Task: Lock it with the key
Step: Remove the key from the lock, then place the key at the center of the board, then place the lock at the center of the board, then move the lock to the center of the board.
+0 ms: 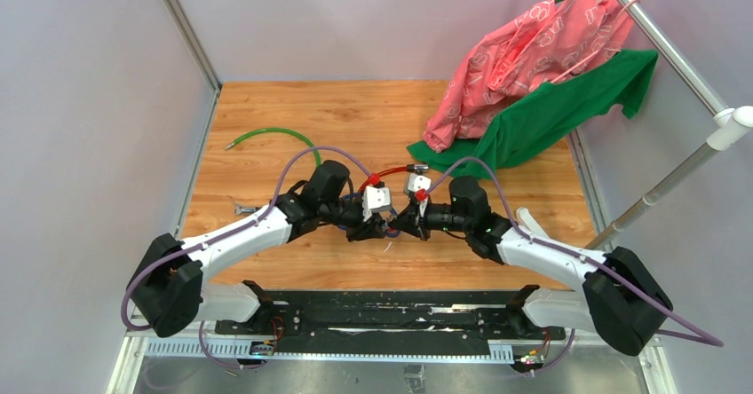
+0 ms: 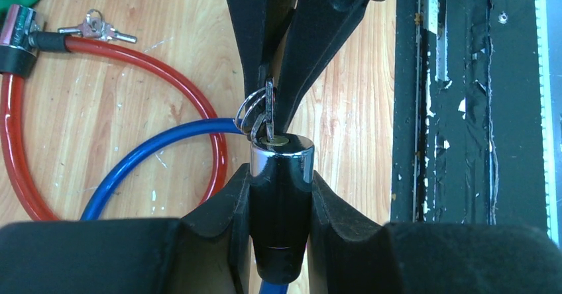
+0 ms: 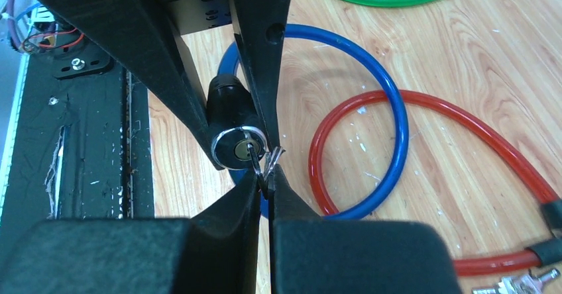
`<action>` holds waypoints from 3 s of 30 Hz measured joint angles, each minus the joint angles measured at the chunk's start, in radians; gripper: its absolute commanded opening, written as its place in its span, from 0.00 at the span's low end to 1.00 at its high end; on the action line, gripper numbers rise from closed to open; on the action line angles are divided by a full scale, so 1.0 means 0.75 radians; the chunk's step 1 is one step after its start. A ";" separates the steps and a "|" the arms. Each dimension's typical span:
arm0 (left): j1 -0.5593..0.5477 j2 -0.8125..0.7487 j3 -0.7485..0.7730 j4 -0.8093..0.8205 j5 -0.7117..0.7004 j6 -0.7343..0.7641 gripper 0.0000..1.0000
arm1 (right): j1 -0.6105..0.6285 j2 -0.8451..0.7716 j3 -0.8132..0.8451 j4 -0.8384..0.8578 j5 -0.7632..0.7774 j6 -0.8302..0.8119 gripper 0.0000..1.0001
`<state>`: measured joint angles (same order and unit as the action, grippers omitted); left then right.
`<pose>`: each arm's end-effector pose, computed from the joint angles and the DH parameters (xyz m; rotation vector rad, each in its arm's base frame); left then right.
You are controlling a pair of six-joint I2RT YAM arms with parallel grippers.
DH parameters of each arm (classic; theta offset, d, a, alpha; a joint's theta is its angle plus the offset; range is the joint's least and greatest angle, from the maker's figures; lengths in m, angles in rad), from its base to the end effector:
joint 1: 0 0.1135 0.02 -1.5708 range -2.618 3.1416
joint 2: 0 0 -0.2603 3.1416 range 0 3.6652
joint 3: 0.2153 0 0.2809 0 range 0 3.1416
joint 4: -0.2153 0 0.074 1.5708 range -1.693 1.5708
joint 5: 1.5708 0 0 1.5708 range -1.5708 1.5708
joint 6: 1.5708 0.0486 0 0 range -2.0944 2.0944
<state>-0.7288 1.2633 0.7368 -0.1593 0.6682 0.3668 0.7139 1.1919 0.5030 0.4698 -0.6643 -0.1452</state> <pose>0.2003 -0.2192 0.2046 1.4660 1.7028 -0.9462 0.1945 0.2081 0.2028 -1.1932 1.4185 0.9934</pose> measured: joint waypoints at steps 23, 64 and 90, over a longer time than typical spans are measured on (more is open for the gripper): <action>-0.009 -0.011 -0.087 0.041 -0.039 -0.027 0.00 | -0.025 -0.272 0.189 -0.524 0.776 0.165 0.00; 0.040 0.233 0.372 0.387 -0.929 0.460 0.00 | -0.063 0.172 0.670 -1.245 0.926 0.301 0.47; 0.124 0.310 0.481 -0.053 -0.450 0.294 1.00 | -0.205 0.744 0.662 -0.770 0.667 0.849 0.34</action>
<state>-0.6361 1.4960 1.0973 -0.1989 0.3309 0.5873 0.5598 1.7496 0.9993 -0.1078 -0.1638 0.4915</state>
